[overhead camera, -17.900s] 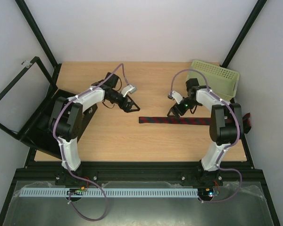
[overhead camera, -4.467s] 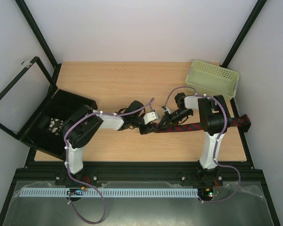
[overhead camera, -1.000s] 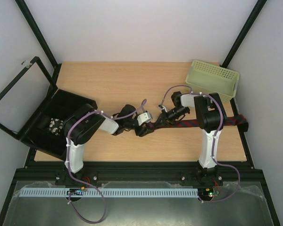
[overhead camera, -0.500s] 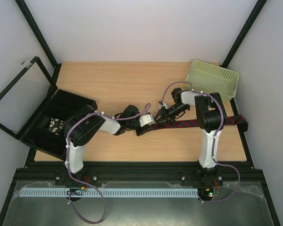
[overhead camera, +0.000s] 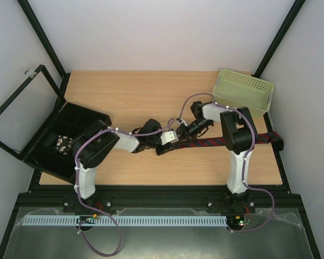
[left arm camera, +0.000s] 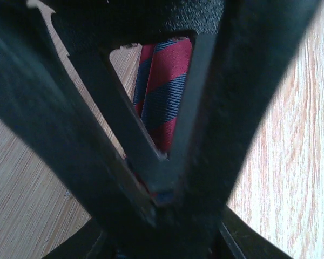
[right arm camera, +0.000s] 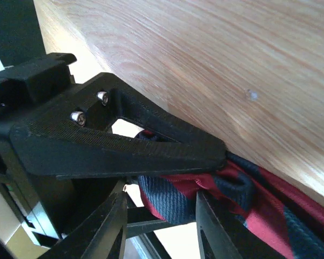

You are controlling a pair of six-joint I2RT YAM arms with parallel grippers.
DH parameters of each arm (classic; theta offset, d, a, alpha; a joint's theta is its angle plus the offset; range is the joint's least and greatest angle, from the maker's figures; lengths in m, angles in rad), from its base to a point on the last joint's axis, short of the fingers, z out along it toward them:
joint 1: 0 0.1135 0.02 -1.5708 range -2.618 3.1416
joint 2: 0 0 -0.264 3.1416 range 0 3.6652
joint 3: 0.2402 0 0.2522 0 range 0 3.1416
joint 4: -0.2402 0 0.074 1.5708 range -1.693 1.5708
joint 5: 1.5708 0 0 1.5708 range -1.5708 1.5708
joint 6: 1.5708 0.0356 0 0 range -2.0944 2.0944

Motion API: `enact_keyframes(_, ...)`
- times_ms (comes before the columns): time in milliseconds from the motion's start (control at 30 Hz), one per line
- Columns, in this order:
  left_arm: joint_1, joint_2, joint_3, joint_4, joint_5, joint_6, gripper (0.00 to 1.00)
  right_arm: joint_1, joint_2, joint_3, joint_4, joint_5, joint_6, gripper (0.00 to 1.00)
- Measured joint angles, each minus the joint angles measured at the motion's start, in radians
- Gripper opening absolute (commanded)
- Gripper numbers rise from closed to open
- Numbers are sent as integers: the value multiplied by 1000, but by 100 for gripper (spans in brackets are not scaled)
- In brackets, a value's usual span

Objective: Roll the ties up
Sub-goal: Roll the tie at the center of the board.

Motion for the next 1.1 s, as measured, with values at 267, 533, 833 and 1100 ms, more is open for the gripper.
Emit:
enact_keyframes(267,-5,0,1,-3,-7,0,35,17,23,-14,32,33,1,11)
enact_keyframes(533,-5,-6,1,-14,-28,11,38,8,30,-22,47,40,3,1)
enact_keyframes(833,-4,-8,0,-19,-35,26,40,-37,32,-21,17,26,-27,1)
enact_keyframes(1100,19,-35,-47,4,-1,28,69,-76,61,-48,24,-8,-55,1)
